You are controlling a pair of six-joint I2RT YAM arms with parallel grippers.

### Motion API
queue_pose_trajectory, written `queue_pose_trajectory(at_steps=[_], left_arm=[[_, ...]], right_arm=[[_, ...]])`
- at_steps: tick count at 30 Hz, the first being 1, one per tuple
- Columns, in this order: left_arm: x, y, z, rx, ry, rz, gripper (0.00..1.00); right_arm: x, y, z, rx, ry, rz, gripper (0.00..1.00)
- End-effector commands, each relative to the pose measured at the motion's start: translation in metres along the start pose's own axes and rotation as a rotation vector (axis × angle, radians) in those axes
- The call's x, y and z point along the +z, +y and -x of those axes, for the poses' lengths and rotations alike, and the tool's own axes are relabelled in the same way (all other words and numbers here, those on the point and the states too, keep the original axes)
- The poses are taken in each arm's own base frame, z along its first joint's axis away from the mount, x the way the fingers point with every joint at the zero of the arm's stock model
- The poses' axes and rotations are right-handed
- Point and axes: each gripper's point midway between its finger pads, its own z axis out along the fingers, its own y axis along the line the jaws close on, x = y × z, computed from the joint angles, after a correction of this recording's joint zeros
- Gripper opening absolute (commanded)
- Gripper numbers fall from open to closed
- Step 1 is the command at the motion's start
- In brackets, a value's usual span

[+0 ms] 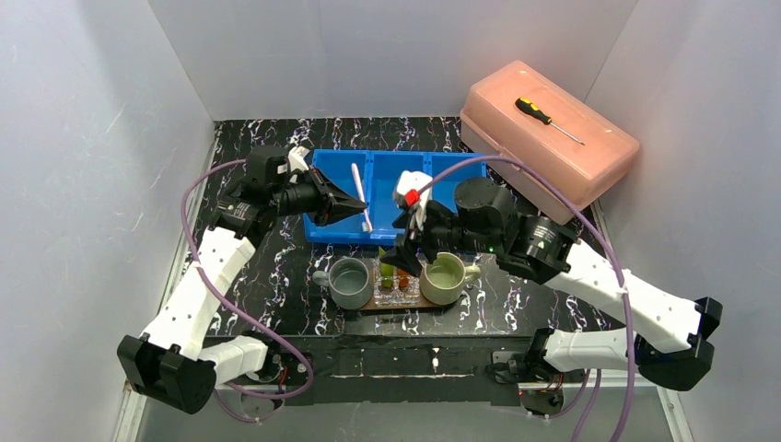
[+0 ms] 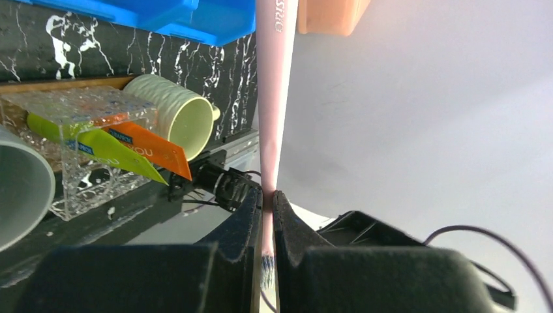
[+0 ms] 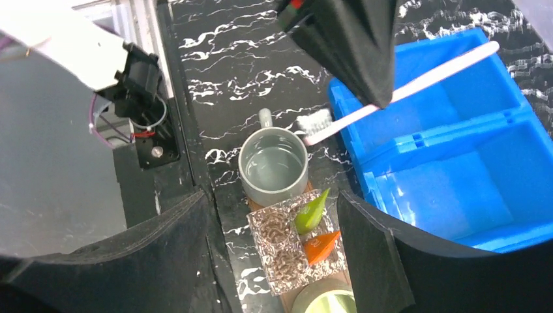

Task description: Prepare toiletry sets of a toothbrush and toothpaste on the tray

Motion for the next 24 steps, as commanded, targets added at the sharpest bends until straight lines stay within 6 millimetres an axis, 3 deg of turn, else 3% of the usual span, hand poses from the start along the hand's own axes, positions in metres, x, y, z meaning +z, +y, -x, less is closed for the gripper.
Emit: queue_pose_trajectory(at_steps=[1, 3, 6, 10, 14, 24], left_arm=[[-0.014, -0.010, -0.007, -0.121, 0.010, -0.047, 0.00], [-0.017, -0.009, -0.007, -0.152, 0.003, -0.048, 0.00], [-0.026, -0.013, -0.008, -0.212, -0.005, -0.068, 0.00], [-0.034, -0.019, -0.016, -0.224, 0.031, -0.095, 0.00], [-0.040, -0.023, -0.022, -0.217, 0.046, -0.114, 0.00], [-0.046, -0.027, -0.028, -0.204, 0.059, -0.135, 0.00]], right_arm=[[-0.014, 0.016, 0.028, -0.308, -0.156, 0.019, 0.80], [-0.013, 0.024, 0.029, -0.419, -0.169, -0.002, 0.81], [-0.005, 0.025, 0.040, -0.714, -0.165, -0.227, 0.80], [-0.006, 0.024, 0.052, -0.924, -0.219, -0.401, 0.78], [-0.012, 0.017, 0.067, -1.017, -0.242, -0.504, 0.75], [0.000, 0.024, 0.075, -1.065, -0.243, -0.488, 0.66]])
